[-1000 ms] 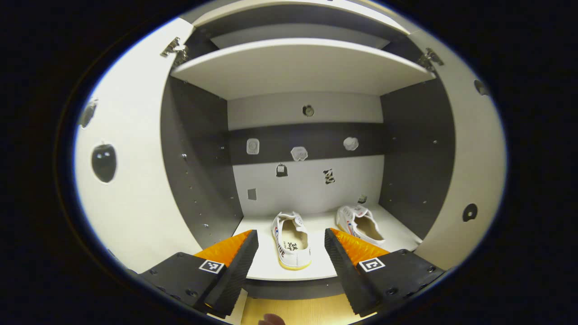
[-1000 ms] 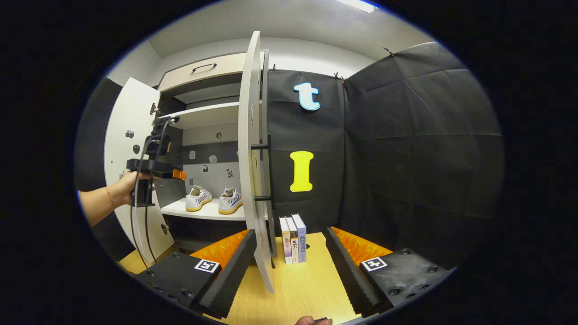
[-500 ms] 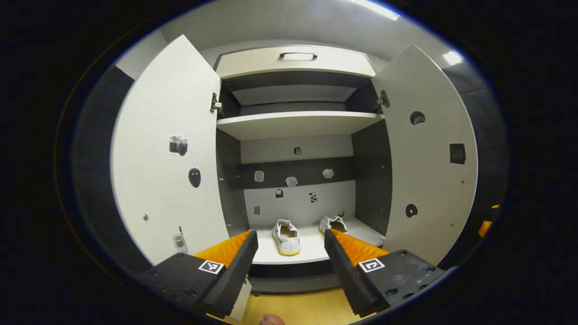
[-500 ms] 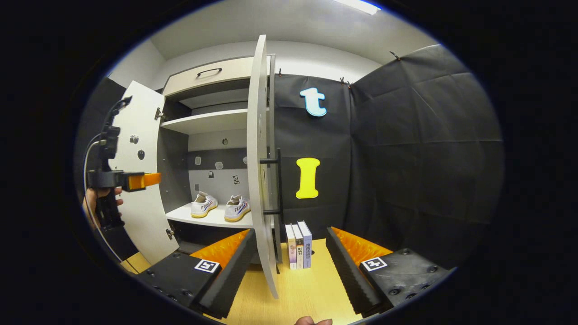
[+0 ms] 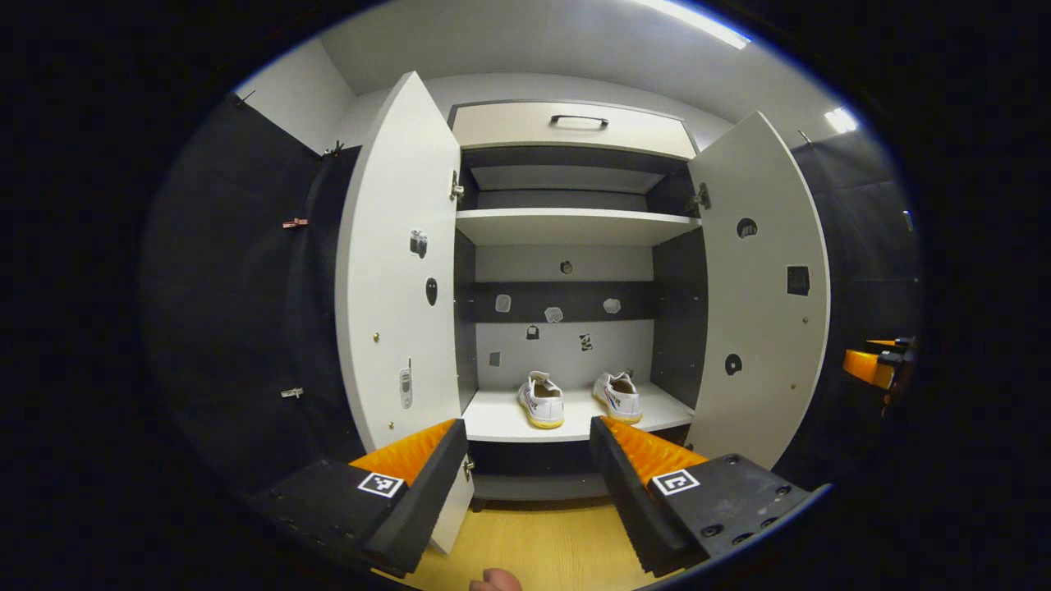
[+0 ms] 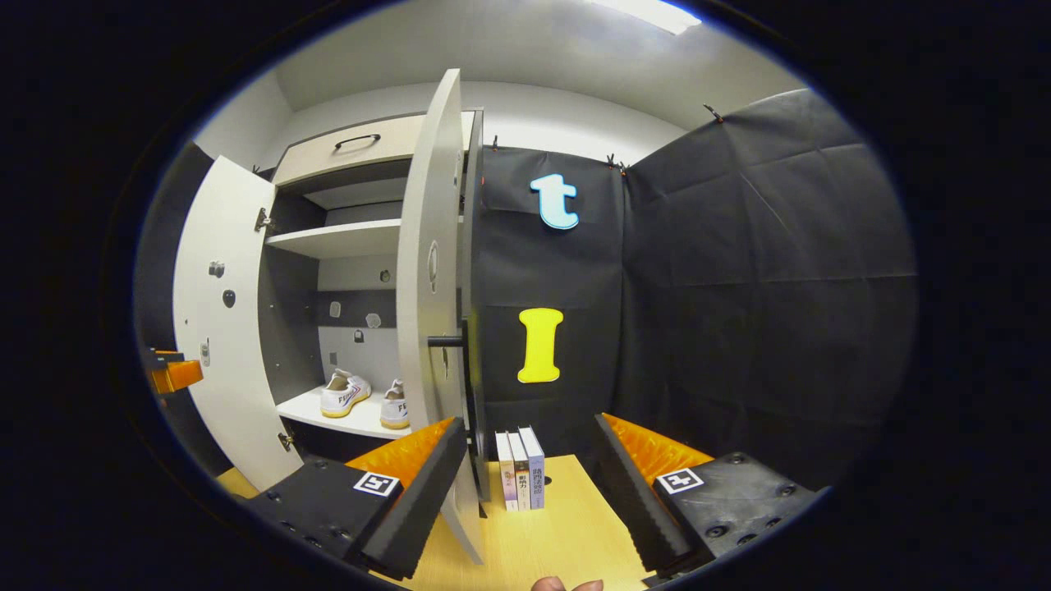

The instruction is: Grab one shoe with the right hand and put it into the shoe cabinet, grab the other shoe with the left hand and put it into the shoe cabinet; then close the right door with the right hand and the left door with the left hand.

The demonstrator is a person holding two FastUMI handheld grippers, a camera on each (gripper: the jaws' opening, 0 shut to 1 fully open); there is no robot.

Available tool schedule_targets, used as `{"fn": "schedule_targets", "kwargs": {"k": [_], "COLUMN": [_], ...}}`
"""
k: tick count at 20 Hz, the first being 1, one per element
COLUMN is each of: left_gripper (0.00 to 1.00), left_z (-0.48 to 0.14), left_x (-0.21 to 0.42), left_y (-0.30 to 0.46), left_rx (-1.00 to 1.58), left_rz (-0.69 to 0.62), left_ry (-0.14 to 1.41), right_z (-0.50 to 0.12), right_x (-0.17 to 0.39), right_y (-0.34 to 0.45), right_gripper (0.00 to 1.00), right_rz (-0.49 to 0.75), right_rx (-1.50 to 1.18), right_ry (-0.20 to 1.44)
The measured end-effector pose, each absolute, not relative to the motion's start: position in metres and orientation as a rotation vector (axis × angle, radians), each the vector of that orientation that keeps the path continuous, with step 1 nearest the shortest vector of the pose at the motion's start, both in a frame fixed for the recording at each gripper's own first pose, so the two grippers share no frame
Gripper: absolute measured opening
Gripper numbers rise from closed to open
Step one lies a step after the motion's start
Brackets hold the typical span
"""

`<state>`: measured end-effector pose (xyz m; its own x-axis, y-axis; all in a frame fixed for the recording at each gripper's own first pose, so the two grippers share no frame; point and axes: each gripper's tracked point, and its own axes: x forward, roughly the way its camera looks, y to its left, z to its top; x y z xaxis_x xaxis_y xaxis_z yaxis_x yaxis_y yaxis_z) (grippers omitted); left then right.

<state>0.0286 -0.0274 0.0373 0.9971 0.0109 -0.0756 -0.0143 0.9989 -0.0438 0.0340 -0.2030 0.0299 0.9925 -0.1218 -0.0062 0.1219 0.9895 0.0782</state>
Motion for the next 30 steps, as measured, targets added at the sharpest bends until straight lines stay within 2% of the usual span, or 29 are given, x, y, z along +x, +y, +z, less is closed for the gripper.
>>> {"fn": "schedule_targets", "kwargs": {"k": [5, 10, 22, 30], "left_gripper": [0.94, 0.94, 0.94, 0.94], "left_z": [0.042, 0.043, 0.020, 0.021], "left_x": [0.011, -0.002, -0.019, -0.023], "left_y": [-0.004, 0.013, 0.071, 0.091], "left_rx": [-0.064, -0.052, -0.070, -0.071], "left_rz": [0.017, 0.031, 0.058, 0.066], "left_ry": [0.058, 0.050, 0.082, 0.075], "right_z": [0.038, 0.036, 0.038, 0.038], "right_x": [0.077, 0.093, 0.085, 0.084], "right_y": [-0.219, -0.219, -0.186, -0.122], "right_gripper": [0.98, 0.98, 0.94, 0.94], "right_rz": [-0.131, -0.136, -0.164, -0.084], "right_rx": [0.056, 0.051, 0.057, 0.084], "right_ry": [0.006, 0.013, 0.006, -0.003]}}
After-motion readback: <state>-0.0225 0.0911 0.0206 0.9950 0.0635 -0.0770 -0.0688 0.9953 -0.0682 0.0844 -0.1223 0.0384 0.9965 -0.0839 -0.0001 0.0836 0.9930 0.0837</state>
